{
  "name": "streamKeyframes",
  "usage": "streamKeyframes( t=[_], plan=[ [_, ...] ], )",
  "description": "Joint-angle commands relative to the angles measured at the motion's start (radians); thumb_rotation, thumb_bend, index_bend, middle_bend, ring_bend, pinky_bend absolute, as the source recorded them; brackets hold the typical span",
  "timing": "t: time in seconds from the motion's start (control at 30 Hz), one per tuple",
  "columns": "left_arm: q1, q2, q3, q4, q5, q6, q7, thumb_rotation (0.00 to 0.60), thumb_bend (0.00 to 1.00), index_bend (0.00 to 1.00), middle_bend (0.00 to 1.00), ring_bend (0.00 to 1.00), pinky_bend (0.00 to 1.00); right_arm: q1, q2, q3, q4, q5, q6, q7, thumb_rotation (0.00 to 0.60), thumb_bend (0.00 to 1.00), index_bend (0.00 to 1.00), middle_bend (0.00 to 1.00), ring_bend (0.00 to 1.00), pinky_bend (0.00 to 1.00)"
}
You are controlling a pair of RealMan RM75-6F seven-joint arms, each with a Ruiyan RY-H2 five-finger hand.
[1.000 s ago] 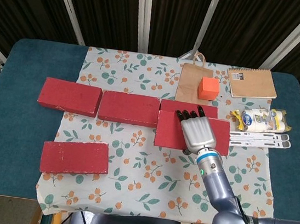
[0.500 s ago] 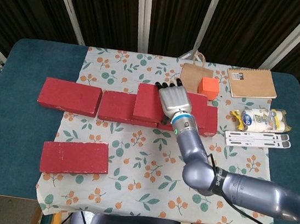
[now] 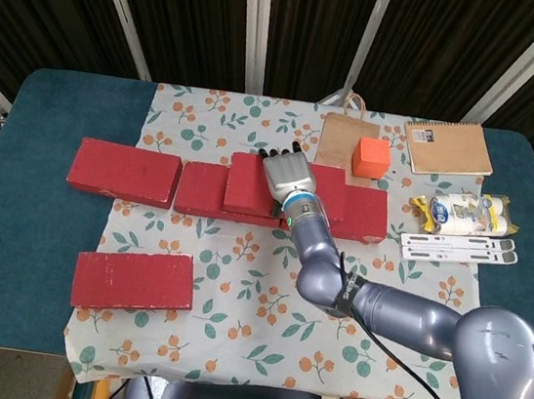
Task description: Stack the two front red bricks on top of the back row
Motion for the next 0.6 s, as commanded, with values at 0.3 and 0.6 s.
streamKeyframes(
  t=[0.3,0.6],
  plan=[
    [-0.007,-0.014,-0.003,0.008,-0.022,0.000,0.032,0.600,0.07,0.01,0.00,0.00,0.00,0.036,-0.108,-0.078,0.194,-0.012,-0.117,0.047,0.600,0.00,0.14,0.25,0.22,0.00],
    [-0.012,-0.025,-0.004,0.011,-0.036,0.004,0.058,0.600,0.07,0.01,0.00,0.00,0.00,0.049,-0.155,-0.125,0.300,-0.016,-0.187,0.097,0.600,0.00,0.14,0.25,0.22,0.00]
  ],
)
